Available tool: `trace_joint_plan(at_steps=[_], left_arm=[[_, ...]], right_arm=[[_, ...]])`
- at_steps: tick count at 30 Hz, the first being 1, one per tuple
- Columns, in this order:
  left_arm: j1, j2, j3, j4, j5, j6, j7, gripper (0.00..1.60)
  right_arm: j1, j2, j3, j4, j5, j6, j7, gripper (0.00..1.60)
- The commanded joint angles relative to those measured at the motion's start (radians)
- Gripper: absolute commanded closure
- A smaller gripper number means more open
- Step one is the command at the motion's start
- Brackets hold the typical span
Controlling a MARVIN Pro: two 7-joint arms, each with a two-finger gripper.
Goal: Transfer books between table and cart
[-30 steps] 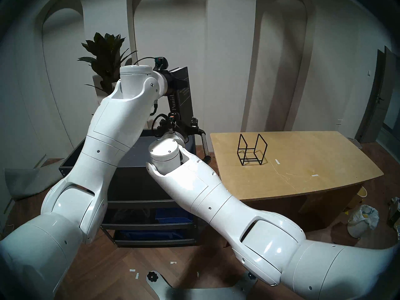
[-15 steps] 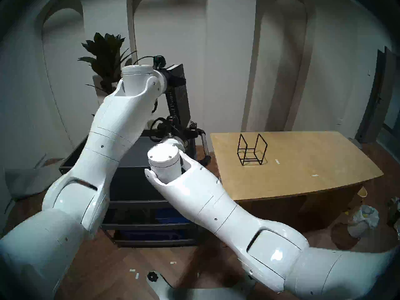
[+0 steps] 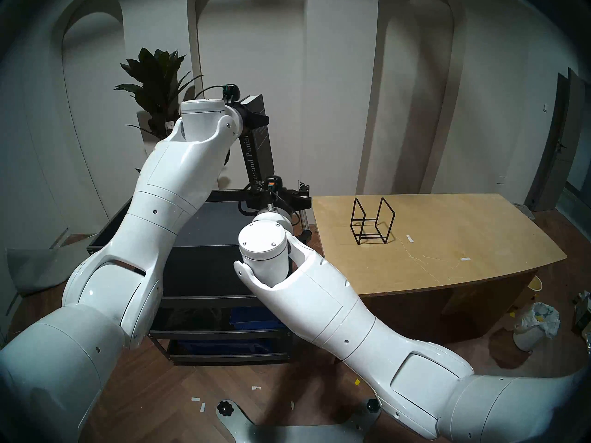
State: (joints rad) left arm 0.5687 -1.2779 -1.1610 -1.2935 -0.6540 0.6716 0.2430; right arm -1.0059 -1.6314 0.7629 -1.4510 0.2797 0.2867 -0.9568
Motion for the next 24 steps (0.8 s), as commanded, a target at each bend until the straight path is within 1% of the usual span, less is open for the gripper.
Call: trace_joint_plan(at_steps=[1, 2, 3, 4, 5, 8, 10, 11, 12, 13, 16, 17, 19, 22, 23, 24], left_arm=[[-0.043, 0.009, -0.014, -0.013, 0.017, -0.032, 0.005, 1.60], [-0.041, 0.009, -0.014, -0.015, 0.019, -0.035, 0.004, 1.60], [-0.041, 0.009, -0.014, -0.015, 0.019, -0.035, 0.004, 1.60], [-0.034, 0.011, -0.009, -0.021, 0.026, -0.037, 0.006, 1.60], [-0.029, 0.010, -0.005, -0.024, 0.031, -0.040, 0.008, 1.60], [-0.018, 0.007, 0.002, -0.029, 0.038, -0.047, 0.011, 1.60], [-0.011, 0.005, 0.004, -0.030, 0.042, -0.051, 0.014, 1.60], [-0.011, 0.005, 0.004, -0.030, 0.042, -0.051, 0.014, 1.60], [-0.004, 0.004, 0.008, -0.030, 0.046, -0.053, 0.018, 1.60], [-0.004, 0.004, 0.008, -0.030, 0.046, -0.053, 0.018, 1.60], [0.014, 0.002, 0.015, -0.029, 0.052, -0.061, 0.027, 1.60], [0.027, 0.002, 0.026, -0.030, 0.063, -0.071, 0.036, 1.60], [0.034, 0.001, 0.030, -0.029, 0.065, -0.072, 0.039, 1.60], [0.053, -0.002, 0.041, -0.031, 0.076, -0.090, 0.055, 1.60], [0.058, -0.003, 0.044, -0.031, 0.078, -0.093, 0.059, 1.60], [0.062, -0.004, 0.054, -0.031, 0.089, -0.095, 0.072, 1.60]], right_arm=[[0.010, 0.089, 0.043, -0.111, -0.039, -0.042, -0.019, 0.00], [0.005, 0.105, 0.056, -0.137, -0.034, -0.045, -0.014, 0.00], [0.005, 0.105, 0.056, -0.137, -0.034, -0.045, -0.014, 0.00], [0.015, 0.136, 0.079, -0.156, -0.037, -0.054, -0.008, 0.00], [0.016, 0.146, 0.102, -0.172, -0.019, -0.061, 0.005, 0.00], [0.018, 0.193, 0.153, -0.211, -0.007, -0.067, 0.034, 0.00], [0.014, 0.219, 0.201, -0.236, 0.009, -0.068, 0.064, 0.00], [0.014, 0.219, 0.201, -0.236, 0.009, -0.068, 0.064, 0.00], [0.023, 0.241, 0.242, -0.233, 0.033, -0.074, 0.088, 0.00], [0.023, 0.241, 0.242, -0.233, 0.033, -0.074, 0.088, 0.00], [0.029, 0.287, 0.303, -0.235, 0.081, -0.084, 0.144, 0.00], [0.030, 0.314, 0.335, -0.234, 0.106, -0.090, 0.176, 0.00], [0.033, 0.310, 0.343, -0.231, 0.119, -0.095, 0.181, 0.00], [0.028, 0.360, 0.395, -0.246, 0.161, -0.102, 0.241, 0.00], [0.027, 0.361, 0.413, -0.249, 0.170, -0.104, 0.254, 0.00], [0.027, 0.380, 0.429, -0.255, 0.180, -0.108, 0.274, 0.00]])
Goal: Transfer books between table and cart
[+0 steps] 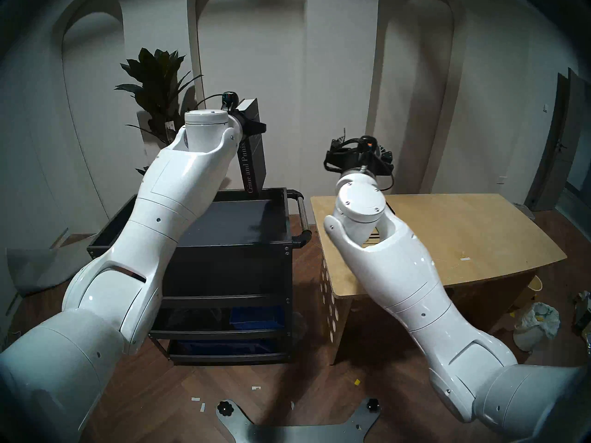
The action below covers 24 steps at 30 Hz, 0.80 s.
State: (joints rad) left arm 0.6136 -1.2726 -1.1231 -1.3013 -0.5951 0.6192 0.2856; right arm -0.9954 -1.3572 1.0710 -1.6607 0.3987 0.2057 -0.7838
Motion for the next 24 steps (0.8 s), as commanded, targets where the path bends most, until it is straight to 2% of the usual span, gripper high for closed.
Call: trace_joint_plan(at_steps=[1, 8, 14, 15, 16, 20, 24], left_arm=[[0.022, -0.010, 0.025, -0.021, 0.040, -0.045, 0.039, 1.60], [0.056, -0.019, 0.057, -0.010, 0.066, -0.073, 0.078, 1.60], [0.063, -0.021, 0.080, -0.001, 0.097, -0.097, 0.117, 1.60], [0.064, -0.022, 0.082, 0.002, 0.097, -0.097, 0.121, 1.60], [0.064, -0.022, 0.084, 0.005, 0.101, -0.103, 0.127, 1.60], [0.070, -0.025, 0.092, 0.020, 0.109, -0.115, 0.144, 1.60], [0.074, -0.031, 0.093, 0.033, 0.117, -0.132, 0.162, 1.60]], right_arm=[[0.020, 0.118, 0.139, -0.047, 0.069, -0.030, 0.107, 0.00], [0.033, 0.195, 0.264, -0.033, 0.126, -0.048, 0.170, 0.00], [0.012, 0.283, 0.385, -0.016, 0.194, -0.050, 0.244, 0.00], [0.022, 0.273, 0.382, 0.003, 0.199, -0.051, 0.235, 0.00], [0.008, 0.302, 0.420, 0.002, 0.223, -0.045, 0.267, 0.00], [0.001, 0.339, 0.481, 0.049, 0.286, -0.034, 0.322, 0.00], [-0.019, 0.380, 0.508, 0.094, 0.358, -0.002, 0.392, 0.00]])
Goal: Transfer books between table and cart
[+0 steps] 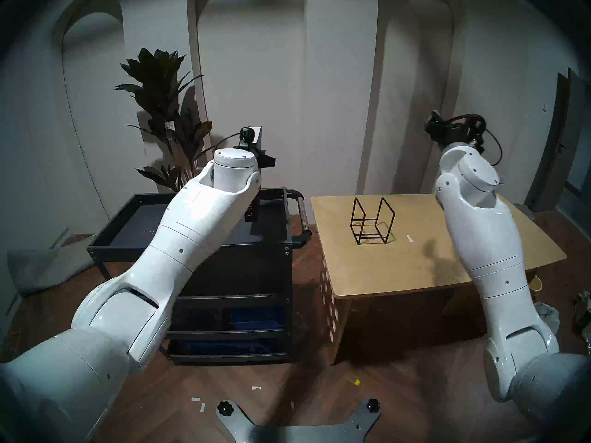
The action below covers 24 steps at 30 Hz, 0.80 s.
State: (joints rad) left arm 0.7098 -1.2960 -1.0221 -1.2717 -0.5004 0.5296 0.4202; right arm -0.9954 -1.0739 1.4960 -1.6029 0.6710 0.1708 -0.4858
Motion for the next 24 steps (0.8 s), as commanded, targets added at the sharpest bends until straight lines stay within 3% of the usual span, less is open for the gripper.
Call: trace_joint_plan(at_steps=[1, 13, 24], left_arm=[[-0.022, -0.009, -0.008, 0.007, 0.025, -0.049, 0.033, 1.60], [-0.001, -0.034, -0.006, 0.025, 0.027, -0.105, 0.051, 1.60], [0.011, -0.045, 0.000, 0.082, 0.026, -0.140, 0.031, 1.60]], right_arm=[[-0.033, 0.113, 0.086, 0.045, 0.108, 0.042, 0.131, 0.00], [-0.143, 0.242, 0.072, 0.052, 0.212, 0.120, 0.312, 0.00], [-0.212, 0.352, 0.040, 0.085, 0.288, 0.061, 0.500, 0.00]])
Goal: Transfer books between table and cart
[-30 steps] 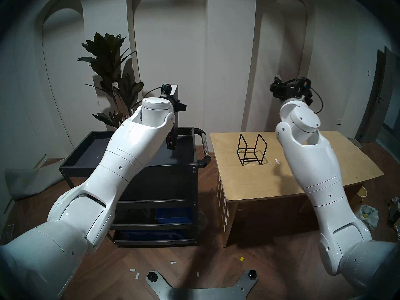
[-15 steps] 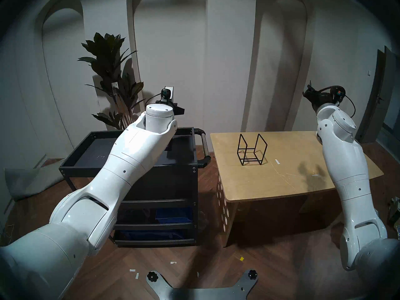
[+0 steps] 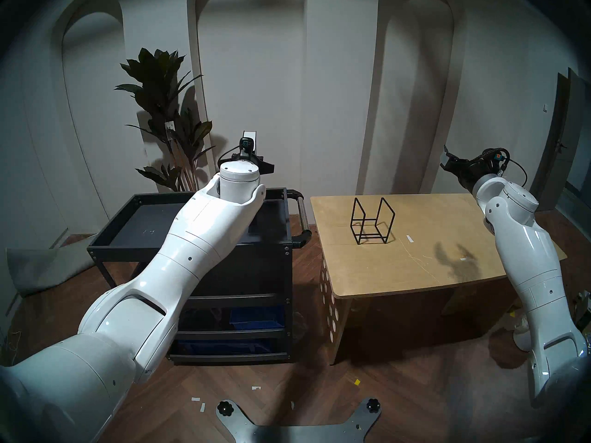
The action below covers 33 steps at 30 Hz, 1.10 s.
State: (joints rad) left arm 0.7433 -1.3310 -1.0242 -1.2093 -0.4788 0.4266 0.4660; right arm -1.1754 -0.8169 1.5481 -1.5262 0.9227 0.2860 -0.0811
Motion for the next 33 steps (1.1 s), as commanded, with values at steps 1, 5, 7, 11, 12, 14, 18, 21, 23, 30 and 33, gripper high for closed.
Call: trace_joint_plan(at_steps=[1, 5, 7, 11, 12, 14, 18, 21, 23, 30, 33], left_arm=[[-0.024, -0.012, 0.005, 0.028, 0.007, -0.041, -0.018, 1.60], [-0.031, -0.019, 0.006, 0.052, 0.009, -0.049, -0.028, 1.60], [-0.034, -0.023, 0.007, 0.063, 0.011, -0.053, -0.032, 1.60], [-0.041, -0.029, 0.002, 0.080, 0.007, -0.057, -0.043, 1.60], [-0.043, -0.030, 0.002, 0.084, 0.007, -0.057, -0.045, 1.60], [-0.047, -0.033, -0.006, 0.091, -0.005, -0.048, -0.058, 1.60], [-0.059, -0.040, -0.012, 0.118, -0.009, -0.040, -0.068, 1.60], [-0.070, -0.041, -0.014, 0.132, -0.014, -0.024, -0.078, 1.60], [-0.078, -0.045, -0.020, 0.145, -0.026, -0.012, -0.086, 1.60], [-0.107, -0.049, -0.011, 0.189, -0.029, 0.022, -0.106, 1.60], [-0.112, -0.052, -0.008, 0.201, -0.029, 0.025, -0.111, 1.59]], right_arm=[[-0.036, 0.104, -0.015, 0.017, 0.037, -0.067, 0.121, 0.00], [-0.037, 0.116, -0.021, 0.042, 0.034, -0.098, 0.185, 0.00], [-0.036, 0.118, -0.023, 0.058, 0.032, -0.112, 0.215, 0.00], [-0.026, 0.112, -0.023, 0.091, 0.018, -0.133, 0.277, 0.00], [-0.023, 0.110, -0.026, 0.098, 0.016, -0.137, 0.282, 0.00], [-0.017, 0.106, -0.030, 0.110, 0.011, -0.145, 0.294, 0.00], [-0.009, 0.100, -0.035, 0.125, 0.000, -0.157, 0.307, 0.00], [-0.006, 0.095, -0.037, 0.132, -0.009, -0.165, 0.312, 0.00], [-0.005, 0.093, -0.037, 0.133, -0.011, -0.169, 0.314, 0.00], [-0.009, 0.087, -0.033, 0.135, -0.023, -0.185, 0.318, 0.00], [-0.013, 0.086, -0.029, 0.134, -0.025, -0.188, 0.318, 0.00]])
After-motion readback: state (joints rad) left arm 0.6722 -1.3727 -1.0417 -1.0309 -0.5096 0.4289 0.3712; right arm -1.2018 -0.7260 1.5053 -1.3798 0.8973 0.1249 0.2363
